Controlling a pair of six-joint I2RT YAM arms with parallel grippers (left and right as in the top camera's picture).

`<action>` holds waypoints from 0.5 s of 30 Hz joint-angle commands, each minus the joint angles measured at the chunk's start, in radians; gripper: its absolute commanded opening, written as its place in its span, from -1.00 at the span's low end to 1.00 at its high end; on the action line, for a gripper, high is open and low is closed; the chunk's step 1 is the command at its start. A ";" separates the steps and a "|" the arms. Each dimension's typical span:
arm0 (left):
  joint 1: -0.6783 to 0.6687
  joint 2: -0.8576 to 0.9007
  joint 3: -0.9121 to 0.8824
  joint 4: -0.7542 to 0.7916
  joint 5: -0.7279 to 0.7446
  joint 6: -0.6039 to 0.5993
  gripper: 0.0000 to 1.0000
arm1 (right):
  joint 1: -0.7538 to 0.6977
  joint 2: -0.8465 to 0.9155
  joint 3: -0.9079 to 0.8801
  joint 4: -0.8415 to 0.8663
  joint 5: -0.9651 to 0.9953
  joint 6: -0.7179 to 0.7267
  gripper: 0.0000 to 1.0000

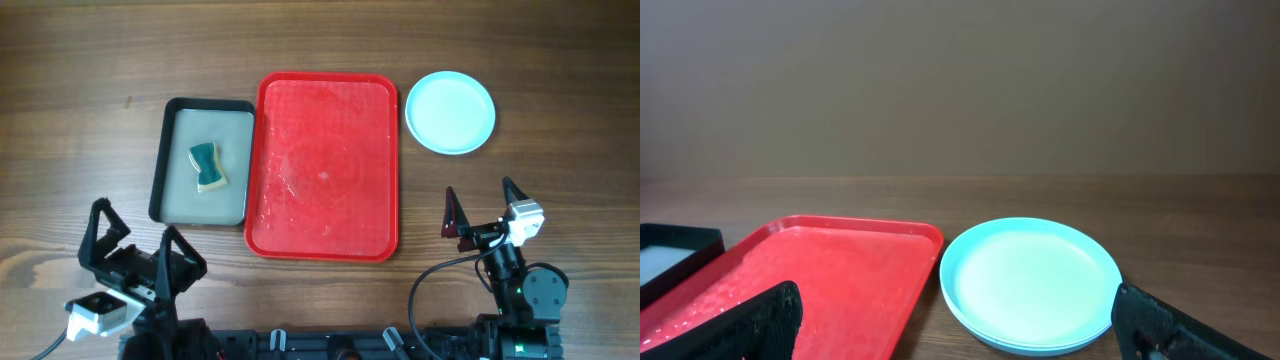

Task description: Clean dirty plates on tray and stack at the side

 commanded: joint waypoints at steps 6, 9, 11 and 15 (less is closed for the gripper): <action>0.005 -0.009 -0.018 -0.332 0.011 0.004 1.00 | -0.003 -0.007 -0.002 0.006 -0.015 -0.009 0.99; 0.005 -0.009 -0.018 -0.652 -0.048 0.010 1.00 | -0.003 -0.007 -0.002 0.006 -0.015 -0.009 0.99; 0.005 -0.009 -0.018 -0.816 -0.127 0.010 1.00 | -0.003 -0.007 -0.002 0.006 -0.015 -0.009 1.00; 0.005 -0.009 -0.018 -0.973 -0.197 0.136 0.99 | -0.003 -0.007 -0.002 0.006 -0.015 -0.009 1.00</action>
